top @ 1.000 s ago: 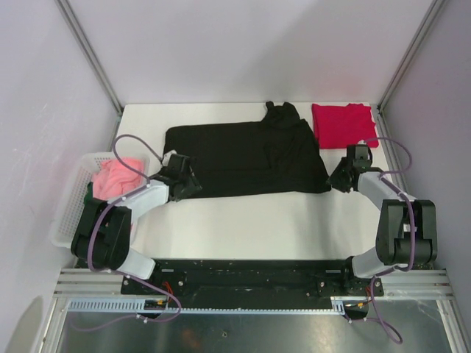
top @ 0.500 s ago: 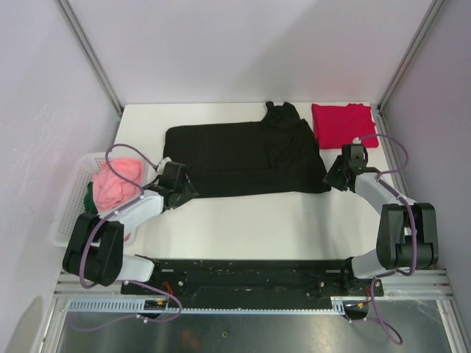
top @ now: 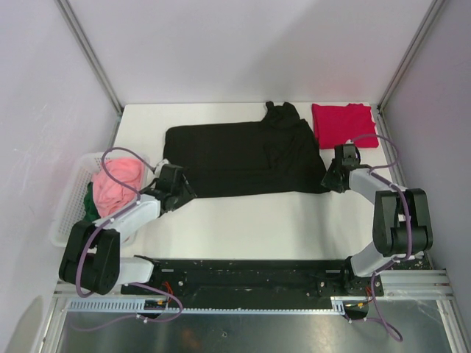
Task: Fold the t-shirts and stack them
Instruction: Fold the flattened tshirt in 1/3 of the way
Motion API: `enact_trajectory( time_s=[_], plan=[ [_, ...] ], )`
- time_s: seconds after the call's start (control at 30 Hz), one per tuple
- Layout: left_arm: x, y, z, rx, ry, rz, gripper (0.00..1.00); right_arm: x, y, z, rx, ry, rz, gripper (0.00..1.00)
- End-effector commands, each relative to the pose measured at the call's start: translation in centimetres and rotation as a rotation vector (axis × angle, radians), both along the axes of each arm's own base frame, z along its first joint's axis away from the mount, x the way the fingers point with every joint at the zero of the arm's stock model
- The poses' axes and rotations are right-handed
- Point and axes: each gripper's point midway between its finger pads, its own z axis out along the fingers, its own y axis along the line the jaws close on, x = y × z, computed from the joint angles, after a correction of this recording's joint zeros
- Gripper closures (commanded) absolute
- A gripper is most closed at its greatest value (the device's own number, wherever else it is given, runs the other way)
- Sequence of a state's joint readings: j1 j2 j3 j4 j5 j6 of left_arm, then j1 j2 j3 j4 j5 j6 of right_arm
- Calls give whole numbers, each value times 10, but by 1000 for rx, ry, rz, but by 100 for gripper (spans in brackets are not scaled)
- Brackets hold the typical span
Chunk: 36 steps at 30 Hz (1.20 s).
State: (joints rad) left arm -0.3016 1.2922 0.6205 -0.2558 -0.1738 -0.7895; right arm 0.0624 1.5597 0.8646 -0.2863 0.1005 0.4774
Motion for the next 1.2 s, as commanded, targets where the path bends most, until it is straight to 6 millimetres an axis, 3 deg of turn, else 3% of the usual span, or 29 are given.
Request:
enact_trajectory(
  time_s=[0.0, 0.23, 0.37, 0.57, 0.7, 1.17],
  plan=[
    [4, 4, 9, -23, -39, 23, 43, 16, -4, 6, -23, -19, -2, 67],
    [3, 12, 10, -30, -42, 32, 43, 7, -22, -2, -56, 32, -66, 68],
    [4, 14, 10, -30, -42, 33, 43, 13, -22, 18, -50, -21, -70, 68],
    [3, 19, 9, -26, -45, 64, 43, 23, -1, 44, -94, -78, -10, 67],
    [1, 23, 9, -30, -47, 82, 43, 22, 4, 33, -128, -39, 4, 68],
    [-6, 35, 8, -33, -57, 161, 43, 22, -9, 5, -181, 40, -22, 69]
  ],
)
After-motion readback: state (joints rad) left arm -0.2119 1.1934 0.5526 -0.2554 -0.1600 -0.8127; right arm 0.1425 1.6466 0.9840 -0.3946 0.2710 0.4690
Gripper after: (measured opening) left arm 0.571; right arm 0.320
